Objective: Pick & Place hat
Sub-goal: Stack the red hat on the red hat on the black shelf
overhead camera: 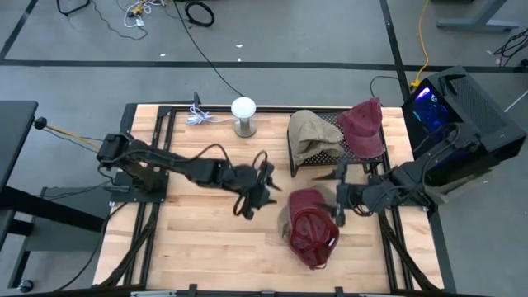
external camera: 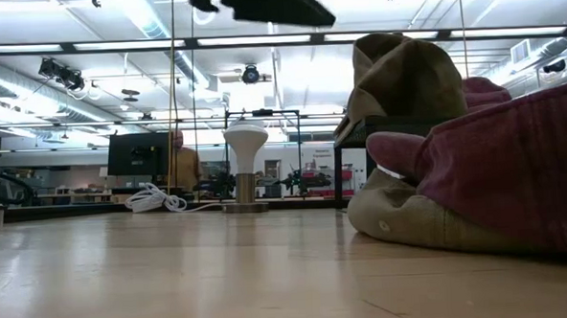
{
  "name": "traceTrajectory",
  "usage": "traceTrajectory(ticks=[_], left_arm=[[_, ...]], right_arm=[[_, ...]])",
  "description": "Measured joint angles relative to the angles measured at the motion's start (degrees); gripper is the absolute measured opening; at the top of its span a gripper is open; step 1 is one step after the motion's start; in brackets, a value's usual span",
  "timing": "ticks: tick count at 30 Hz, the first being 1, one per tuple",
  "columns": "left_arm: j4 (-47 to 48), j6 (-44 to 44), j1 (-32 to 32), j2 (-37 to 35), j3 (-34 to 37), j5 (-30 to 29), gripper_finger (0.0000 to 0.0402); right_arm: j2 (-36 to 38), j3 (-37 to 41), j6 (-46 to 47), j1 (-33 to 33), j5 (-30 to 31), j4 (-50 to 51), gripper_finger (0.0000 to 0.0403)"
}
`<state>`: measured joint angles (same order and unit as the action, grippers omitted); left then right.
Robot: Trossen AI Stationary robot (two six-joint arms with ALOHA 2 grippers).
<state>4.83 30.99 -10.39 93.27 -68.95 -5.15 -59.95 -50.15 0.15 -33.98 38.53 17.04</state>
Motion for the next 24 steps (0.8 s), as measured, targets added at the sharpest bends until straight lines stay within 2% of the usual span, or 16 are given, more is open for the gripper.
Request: traceTrajectory(ticks=[6,12,17,21,24], left_arm=[[-5.09,0.67,-3.77,5.35,-0.10,-0.43,0.0195],[-6.10,1.26,-6.01,10.64,-0.02,-1.07,0.0195],[-11.71,6.16,-6.62,14.81,-0.10,-1.48,0.0195],[-15.94,11.37,-6.93,17.39,-0.10,-5.25,0.0195],[-15.55,14.70,-6.89,18.15,-0.13,-6.79,0.0195]], right_arm=[[-0.78,-0.04,6.56,-0.95,-11.00,-11.02,0.0318],[-0.98,-0.02,6.49,-1.15,-21.93,-25.12,0.0309],[-0.98,-0.02,6.02,-1.20,-22.98,-30.65,0.0301],[-1.03,-0.02,6.02,-1.17,-22.98,-30.83,0.0295],[-1.68,-0.01,5.90,-1.17,-23.02,-31.03,0.0291]])
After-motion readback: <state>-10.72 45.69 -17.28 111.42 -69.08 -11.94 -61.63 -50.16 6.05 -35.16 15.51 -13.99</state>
